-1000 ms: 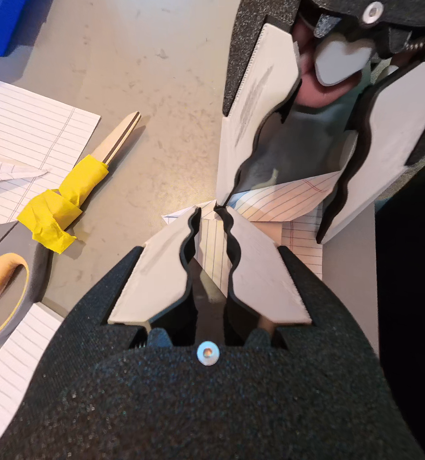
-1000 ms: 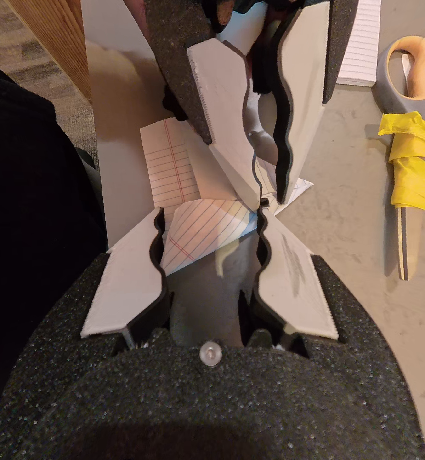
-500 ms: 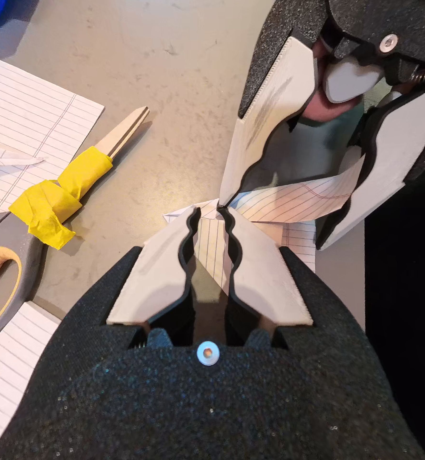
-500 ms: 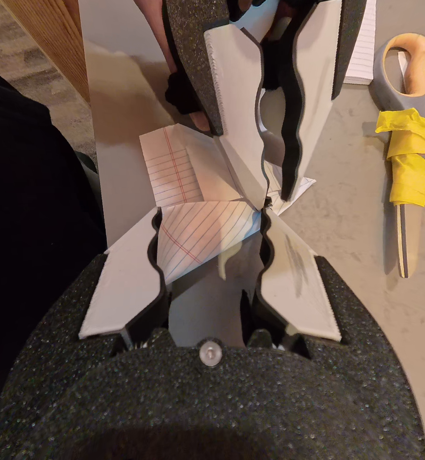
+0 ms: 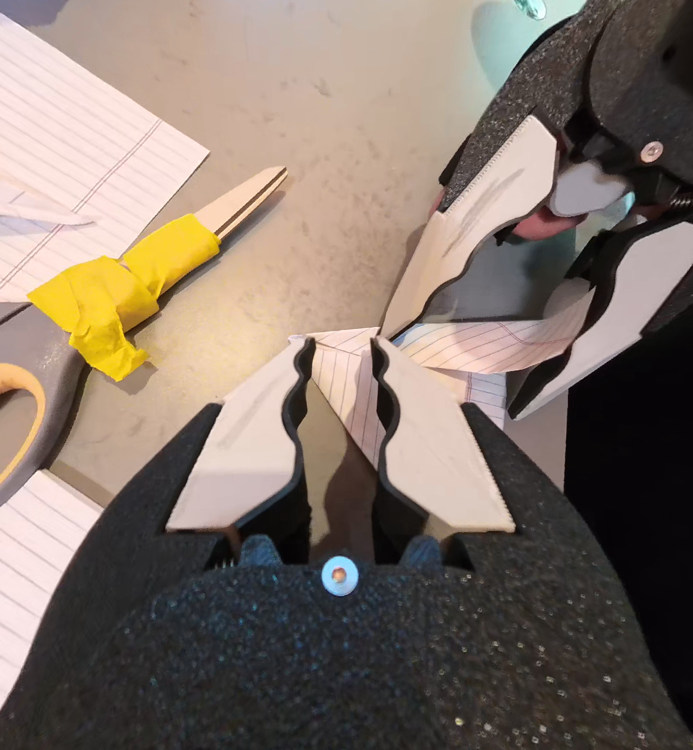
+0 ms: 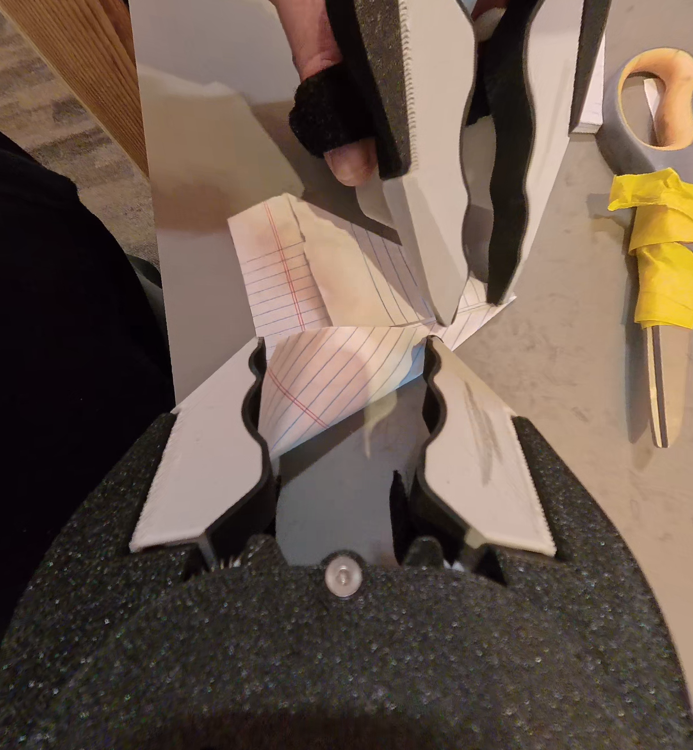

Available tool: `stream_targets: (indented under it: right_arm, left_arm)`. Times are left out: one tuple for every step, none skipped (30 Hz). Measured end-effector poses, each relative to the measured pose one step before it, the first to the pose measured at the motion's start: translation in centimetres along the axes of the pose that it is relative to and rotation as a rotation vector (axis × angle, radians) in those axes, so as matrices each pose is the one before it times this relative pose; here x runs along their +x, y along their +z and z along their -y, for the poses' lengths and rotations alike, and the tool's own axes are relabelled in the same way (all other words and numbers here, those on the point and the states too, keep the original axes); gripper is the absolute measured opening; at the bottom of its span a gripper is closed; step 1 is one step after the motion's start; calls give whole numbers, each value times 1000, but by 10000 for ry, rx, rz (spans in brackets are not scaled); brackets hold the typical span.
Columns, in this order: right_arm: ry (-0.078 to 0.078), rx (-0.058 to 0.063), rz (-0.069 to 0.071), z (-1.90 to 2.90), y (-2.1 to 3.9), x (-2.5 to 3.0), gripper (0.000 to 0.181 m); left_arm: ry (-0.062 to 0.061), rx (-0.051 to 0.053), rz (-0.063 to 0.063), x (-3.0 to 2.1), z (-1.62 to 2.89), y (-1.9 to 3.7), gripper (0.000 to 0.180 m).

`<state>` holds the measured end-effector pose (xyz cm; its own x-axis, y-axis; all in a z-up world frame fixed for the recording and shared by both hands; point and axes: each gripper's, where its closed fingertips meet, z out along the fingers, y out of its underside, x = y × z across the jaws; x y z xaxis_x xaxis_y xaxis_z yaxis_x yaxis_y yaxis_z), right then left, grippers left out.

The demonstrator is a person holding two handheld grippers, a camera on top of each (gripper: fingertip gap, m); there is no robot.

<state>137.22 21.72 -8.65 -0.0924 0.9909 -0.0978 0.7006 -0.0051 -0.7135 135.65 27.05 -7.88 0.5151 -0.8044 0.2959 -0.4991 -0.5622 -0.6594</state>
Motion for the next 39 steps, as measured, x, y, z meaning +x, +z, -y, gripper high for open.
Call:
stream_targets:
  right_arm:
    - [25,18,27,11,-10,3,77]
    - [6,13,6,-10,-21,-6,77]
    - [-18,-1,-15,-22,-18,1,77]
    - [-38,-10,-22,-14,4,-21,77]
    - [-12,0,-3,7,-5,-9,77]
    - [18,8,15,5,-5,-5,77]
    - [7,4,5,6,0,8,77]
    - [3,0,-6,0,0,6,77]
    - [-8,-2,-2,-3,1,-12,77]
    - [-5,0,-2,-14,3,-13,77]
    - [-19,-8,-14,-19,19,6,77]
    - [-20,-7,-7,4,13,-5,77]
    - [5,1,-1,15,-1,8,77]
    - [-3,-3,-6,17,26,-36,77]
    - [-13,-4,-9,-19,-13,-11,77]
    - [-4,-1,-6,-9,7,2,77]
    - [-10,-4,-8,-5,-3,18,77]
    - [-13,-8,-5,-3,-12,16,77]
    - [4,1,8,-6,4,16,77]
    - [-26,-10,-10,-6,7,-17,77]
    - [-60,-26,-30,-22,24,-22,78]
    - [-20,-12,-9,-23,5,-22,79]
    - [32,10,3,6,-18,0,79]
    - [19,7,-10,-12,-20,28,79]
    - [5,-6,-12,-23,-2,-7,79]
    - [-35,-19,-23,-27,8,-2,79]
    - [-37,-16,-32,-22,37,26,80]
    - [-36,-17,-36,-37,12,-12,80]
    - [-54,-28,-44,-29,2,-28,80]
    - [-72,-41,-67,-46,36,2,80]
    - [-46,-28,-43,-21,6,-26,80]
    - [-24,-13,-30,-23,-9,-21,81]
    - [-50,-27,-62,-60,-19,-30,81]
    - [-58,-43,-73,-76,-8,-107,82]
    - [-84,-54,-88,-71,71,-120,83]
    - [-94,-63,-94,-51,21,-137,85]
    - [-9,-36,-37,3,51,-165,88]
    - [12,-15,-35,20,13,-126,89]
    - [-4,-33,-32,22,68,18,91]
  left_arm:
    - [74,-14,14,56,-5,15,29]
    - [54,84,-25,139,98,-118,30]
    - [88,207,-99,252,271,-212,32]
    - [114,275,-59,223,361,-253,30]
    - [62,229,-15,132,303,-151,27]
    - [98,199,-108,348,339,-58,26]
    - [109,36,-52,288,160,110,26]
    - [206,-43,92,111,67,212,24]
    - [206,-254,229,-205,-263,315,23]
    - [169,-377,196,-303,-532,301,23]
    - [26,-285,223,-442,-443,243,22]
    - [-148,-42,26,-188,8,12,18]
    - [-56,-129,66,-220,-149,7,14]
    - [5,-176,264,-429,-326,86,8]
    - [-67,-3,75,-146,-3,20,4]
    - [-79,-57,63,-159,-9,35,2]
    - [-120,-58,17,-143,-7,19,0]
    - [-61,-24,-52,9,-34,-3,0]
    - [-3,-3,13,-25,-22,7,0]
    - [14,3,127,-113,-5,25,0]
    - [59,0,109,-15,3,16,0]
    - [-1,-2,47,7,13,1,0]
    - [-76,37,9,-24,5,-3,0]
    - [-61,51,-4,-27,-7,-37,0]
    - [-15,4,9,-39,-17,-25,0]
    - [-40,19,6,-53,-8,-20,0]
    - [-63,25,29,-77,23,-12,0]
    - [24,-8,3,0,-23,2,0]
    - [-19,-2,-1,13,-9,6,0]
    - [-20,12,0,9,-6,1,0]
    - [109,3,43,-11,9,-6,0]
    - [72,0,39,-13,4,9,0]
    - [-19,13,25,-15,6,13,0]
    - [89,9,85,-26,12,24,0]
    - [112,6,112,-7,-18,-5,0]
    - [89,18,109,-22,7,27,0]
    - [123,11,119,-2,-28,-9,0]
    - [168,17,132,-19,-32,62,0]
    - [190,20,142,15,-13,21,0]
